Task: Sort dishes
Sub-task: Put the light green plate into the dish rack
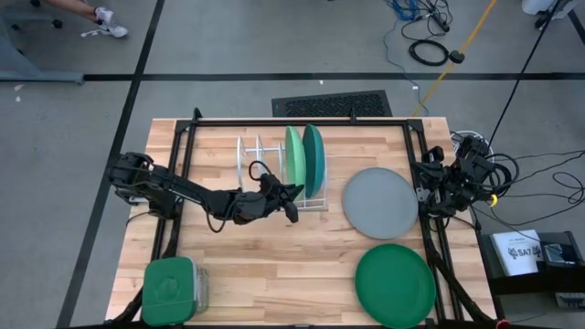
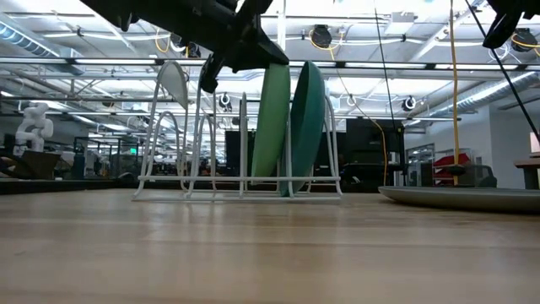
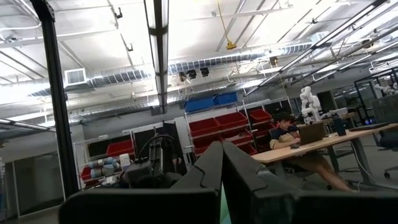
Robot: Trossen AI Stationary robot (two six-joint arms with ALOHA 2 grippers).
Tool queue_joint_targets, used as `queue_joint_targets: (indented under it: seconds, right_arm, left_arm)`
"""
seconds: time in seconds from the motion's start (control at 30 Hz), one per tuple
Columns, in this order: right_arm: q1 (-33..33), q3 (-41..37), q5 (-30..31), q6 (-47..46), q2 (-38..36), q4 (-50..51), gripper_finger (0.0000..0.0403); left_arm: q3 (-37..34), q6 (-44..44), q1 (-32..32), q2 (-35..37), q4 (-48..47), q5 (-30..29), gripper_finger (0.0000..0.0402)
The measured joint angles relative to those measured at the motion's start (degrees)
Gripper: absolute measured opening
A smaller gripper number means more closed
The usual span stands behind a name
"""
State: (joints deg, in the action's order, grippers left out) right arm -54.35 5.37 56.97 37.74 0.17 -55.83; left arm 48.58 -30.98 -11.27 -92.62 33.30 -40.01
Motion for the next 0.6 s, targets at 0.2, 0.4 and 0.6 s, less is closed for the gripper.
queue_joint_targets:
  seconds: [0.2,0.4,0.6]
  right_arm:
    - [0.0,0.0,0.0,0.0,0.0,0.0,0.0]
    - [0.0,0.0,0.0,0.0,0.0,0.0,0.0]
    - [0.0,0.0,0.0,0.0,0.0,0.0,0.0]
  left_arm:
    - [0.0,-0.3,0.0,0.0,-3.3,0.0,0.0]
    - [0.0,-0.4,0.0,0.0,-4.4,0.0,0.0]
    - [0.0,-0.3,0.0,0.0,-6.2,0.0,0.0]
